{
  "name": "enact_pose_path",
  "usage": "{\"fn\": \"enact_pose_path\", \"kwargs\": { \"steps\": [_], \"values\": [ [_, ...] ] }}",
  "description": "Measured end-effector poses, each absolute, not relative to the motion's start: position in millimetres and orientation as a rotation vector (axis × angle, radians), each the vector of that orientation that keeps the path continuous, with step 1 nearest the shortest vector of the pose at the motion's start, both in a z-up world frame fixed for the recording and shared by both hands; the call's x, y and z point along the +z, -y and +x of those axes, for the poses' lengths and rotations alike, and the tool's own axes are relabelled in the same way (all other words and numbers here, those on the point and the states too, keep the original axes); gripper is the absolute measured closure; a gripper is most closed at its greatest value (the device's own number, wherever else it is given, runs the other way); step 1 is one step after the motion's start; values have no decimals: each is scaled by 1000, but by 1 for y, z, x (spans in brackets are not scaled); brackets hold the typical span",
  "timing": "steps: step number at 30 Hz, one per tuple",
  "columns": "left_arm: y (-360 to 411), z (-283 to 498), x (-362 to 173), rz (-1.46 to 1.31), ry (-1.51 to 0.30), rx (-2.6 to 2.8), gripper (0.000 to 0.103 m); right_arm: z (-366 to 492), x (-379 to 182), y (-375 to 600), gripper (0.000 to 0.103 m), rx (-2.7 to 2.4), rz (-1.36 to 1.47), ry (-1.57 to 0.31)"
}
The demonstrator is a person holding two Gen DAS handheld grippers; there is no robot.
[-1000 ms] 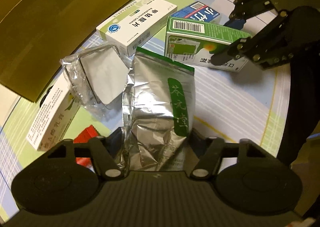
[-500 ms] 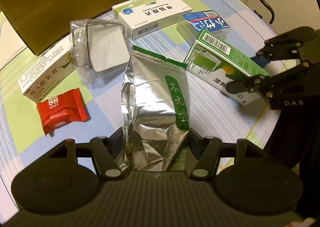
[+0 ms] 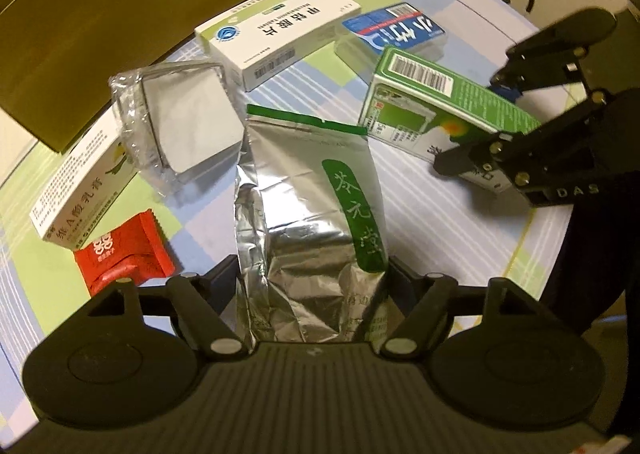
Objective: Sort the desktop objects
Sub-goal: 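Grasp the silver tea pouch with the left gripper while the right gripper grasps the tall green box, then carry the tea pouch and green box into the cardboard box while both grippers open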
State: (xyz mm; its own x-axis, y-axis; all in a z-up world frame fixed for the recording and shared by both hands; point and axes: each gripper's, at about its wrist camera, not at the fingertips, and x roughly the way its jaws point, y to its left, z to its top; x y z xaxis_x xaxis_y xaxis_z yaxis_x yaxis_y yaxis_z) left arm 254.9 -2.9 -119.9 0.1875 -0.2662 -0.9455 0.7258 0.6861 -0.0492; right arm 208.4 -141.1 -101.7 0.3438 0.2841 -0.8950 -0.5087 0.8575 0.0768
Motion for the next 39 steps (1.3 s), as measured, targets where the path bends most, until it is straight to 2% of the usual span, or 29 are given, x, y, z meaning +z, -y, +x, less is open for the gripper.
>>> {"fn": "enact_pose_path", "kwargs": {
  "steps": [6, 8, 10, 12, 19, 39],
  "values": [
    [3, 247, -120, 484, -1159, -716, 31, 204, -104, 142, 75, 501, -228, -1099],
    [3, 246, -120, 476, -1153, -712, 33, 203, -102, 143, 75, 495, -219, -1094],
    [1, 244, -118, 460, -1149, -705, 43, 201, -101, 144, 75, 492, -210, -1089],
    [1, 241, -116, 444, -1146, -693, 48, 198, -100, 144, 75, 491, -199, -1081],
    [-4, 231, -111, 347, -1136, -616, 55, 184, -89, 150, 75, 475, -149, -1043],
    [-23, 203, -83, 100, -1125, -462, 57, 167, -74, 157, 75, 461, -118, -1009]
  ]
}}
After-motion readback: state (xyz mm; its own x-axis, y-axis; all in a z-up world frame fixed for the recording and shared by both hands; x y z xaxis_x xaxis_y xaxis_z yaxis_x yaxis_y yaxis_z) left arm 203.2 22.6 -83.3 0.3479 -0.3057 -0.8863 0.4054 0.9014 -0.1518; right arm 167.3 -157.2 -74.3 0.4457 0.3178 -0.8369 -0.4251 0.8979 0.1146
